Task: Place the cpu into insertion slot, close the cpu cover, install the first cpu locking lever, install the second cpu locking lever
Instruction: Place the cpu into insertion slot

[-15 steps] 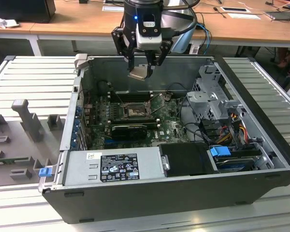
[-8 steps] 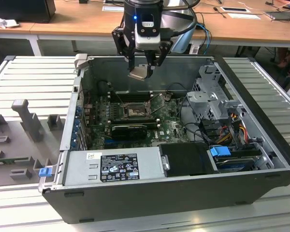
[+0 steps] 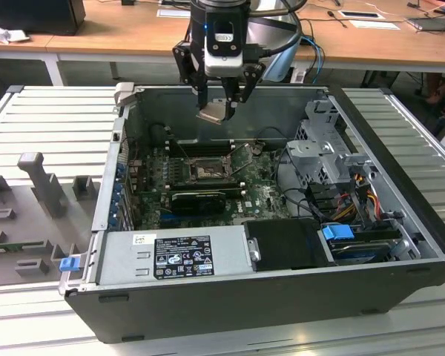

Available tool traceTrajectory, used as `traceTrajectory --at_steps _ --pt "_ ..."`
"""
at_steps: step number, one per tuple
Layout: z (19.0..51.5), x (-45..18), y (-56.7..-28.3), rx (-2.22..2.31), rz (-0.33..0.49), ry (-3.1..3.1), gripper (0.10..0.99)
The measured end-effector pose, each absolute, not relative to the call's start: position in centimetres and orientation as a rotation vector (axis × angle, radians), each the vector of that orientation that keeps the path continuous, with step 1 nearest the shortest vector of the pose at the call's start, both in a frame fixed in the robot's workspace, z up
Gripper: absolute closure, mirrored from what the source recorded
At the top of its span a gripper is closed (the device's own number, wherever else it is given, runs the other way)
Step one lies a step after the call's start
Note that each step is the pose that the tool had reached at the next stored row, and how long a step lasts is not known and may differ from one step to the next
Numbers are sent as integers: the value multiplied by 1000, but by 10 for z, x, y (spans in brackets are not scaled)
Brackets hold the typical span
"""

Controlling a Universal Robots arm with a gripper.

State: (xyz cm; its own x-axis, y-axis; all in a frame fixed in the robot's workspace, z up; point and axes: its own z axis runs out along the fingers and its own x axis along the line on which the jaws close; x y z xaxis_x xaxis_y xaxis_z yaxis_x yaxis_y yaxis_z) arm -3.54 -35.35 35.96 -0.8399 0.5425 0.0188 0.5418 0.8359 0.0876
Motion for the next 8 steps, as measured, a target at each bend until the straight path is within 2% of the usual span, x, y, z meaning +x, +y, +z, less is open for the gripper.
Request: traceTrajectory --at_steps 8 --pt "360 -35 -353 942 140 2985 557"
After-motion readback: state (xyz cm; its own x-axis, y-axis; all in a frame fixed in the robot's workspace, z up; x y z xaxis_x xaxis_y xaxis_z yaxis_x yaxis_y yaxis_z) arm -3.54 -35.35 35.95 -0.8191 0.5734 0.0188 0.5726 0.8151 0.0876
